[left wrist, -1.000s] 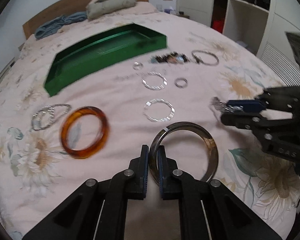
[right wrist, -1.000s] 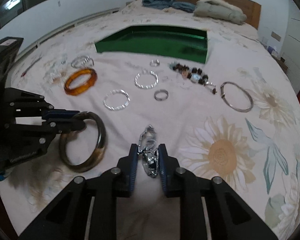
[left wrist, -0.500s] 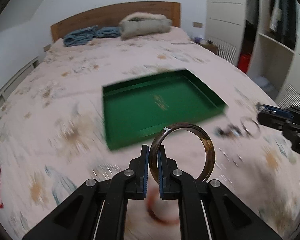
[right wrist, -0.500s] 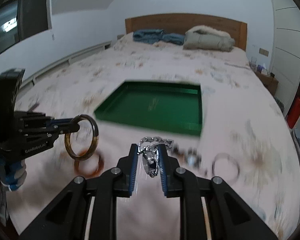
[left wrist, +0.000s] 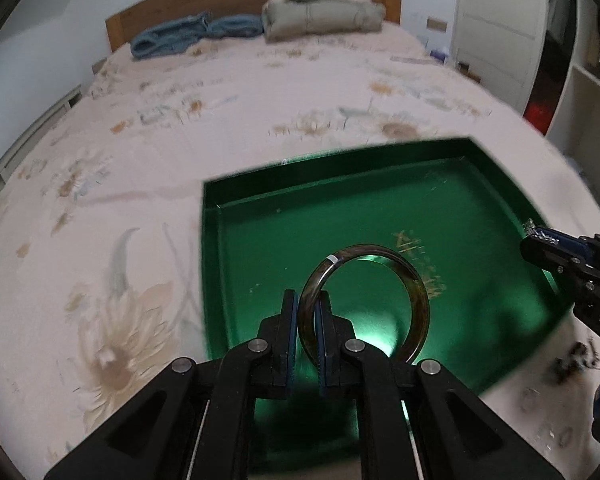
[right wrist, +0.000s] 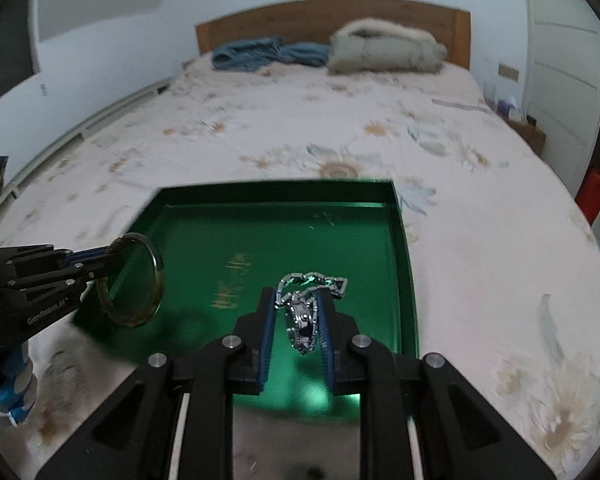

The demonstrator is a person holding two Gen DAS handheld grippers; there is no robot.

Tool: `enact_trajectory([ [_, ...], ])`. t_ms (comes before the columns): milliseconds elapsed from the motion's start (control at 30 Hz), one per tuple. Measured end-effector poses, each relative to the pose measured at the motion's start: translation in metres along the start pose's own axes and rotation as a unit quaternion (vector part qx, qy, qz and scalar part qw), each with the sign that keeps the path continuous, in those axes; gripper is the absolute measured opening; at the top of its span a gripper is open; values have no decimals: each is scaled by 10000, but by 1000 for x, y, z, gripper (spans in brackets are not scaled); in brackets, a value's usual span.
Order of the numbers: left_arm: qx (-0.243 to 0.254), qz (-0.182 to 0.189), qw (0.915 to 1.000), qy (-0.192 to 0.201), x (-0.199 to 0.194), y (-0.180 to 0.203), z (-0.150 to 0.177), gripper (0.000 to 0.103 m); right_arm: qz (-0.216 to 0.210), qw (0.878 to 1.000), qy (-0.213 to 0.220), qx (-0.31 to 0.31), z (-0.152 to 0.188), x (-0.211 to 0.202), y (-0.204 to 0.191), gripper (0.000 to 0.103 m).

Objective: Organize jewelry
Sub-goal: 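Carry the dark bangle and watch into the green tray and open both grippers, then lift both grippers out of the green tray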

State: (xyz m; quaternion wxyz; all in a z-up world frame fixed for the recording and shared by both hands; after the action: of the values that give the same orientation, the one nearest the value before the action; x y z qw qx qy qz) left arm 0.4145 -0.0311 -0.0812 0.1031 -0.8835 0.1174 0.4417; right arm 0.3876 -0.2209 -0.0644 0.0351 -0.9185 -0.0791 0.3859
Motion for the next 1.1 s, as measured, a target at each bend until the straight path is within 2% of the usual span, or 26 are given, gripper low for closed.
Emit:
enact_trajectory([
  [167,17,-127,9996,-268,31,2,-3,9,214,9992,-344,-33,2,31,7,19],
  [333,257,-207,9992,-228,31,8,-5,10,409,9980,-460,-126,12,44,10,19],
  [433,313,-219,9992,-73,23,8,-5,11,445,9978,-465,-128,12,43,9,20],
  [500,245,-201,9994,107,7,4,-7,25,469,9980,-409,-136,10,36,8,20],
  [567,181,-295,9987,371,-14,-1,-9,34,474,9985,-226,-142,4,18,6,20],
  [733,142,-331,9940,1030,-87,-12,-3,34,396,9983,364,-215,-7,-53,-11,26],
  [800,84,-203,9932,1146,-116,-17,7,34,326,9974,584,-260,-6,-87,-18,28],
  [900,-18,110,9944,1048,-150,-24,25,34,257,9954,871,-305,4,-143,-29,29],
  [967,27,96,9944,1048,-171,-25,42,35,232,9938,1037,-335,15,-176,-36,30],
  [1033,10,91,9942,1068,-189,-26,61,46,146,9928,1137,-336,30,-207,-43,30],
  [1067,-29,86,9943,1061,-197,-28,70,56,148,9925,1164,-353,35,-217,-47,31],
  [1100,-79,91,9942,1068,-207,-30,83,59,142,9921,1188,-372,43,-229,-50,32],
])
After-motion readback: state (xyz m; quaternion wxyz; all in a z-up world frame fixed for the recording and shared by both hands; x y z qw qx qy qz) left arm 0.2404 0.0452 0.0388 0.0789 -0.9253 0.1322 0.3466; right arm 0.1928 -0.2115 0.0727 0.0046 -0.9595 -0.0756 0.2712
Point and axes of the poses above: each gripper's, at about its wrist camera, not at the fingertips, and x roughly the way its jaws point, y to its right, z to its underside, the point moved 2 cm from there along x, roughly the way its jaws point, and after that the axes turned 4 degrees about x, right-handed, at the moved point
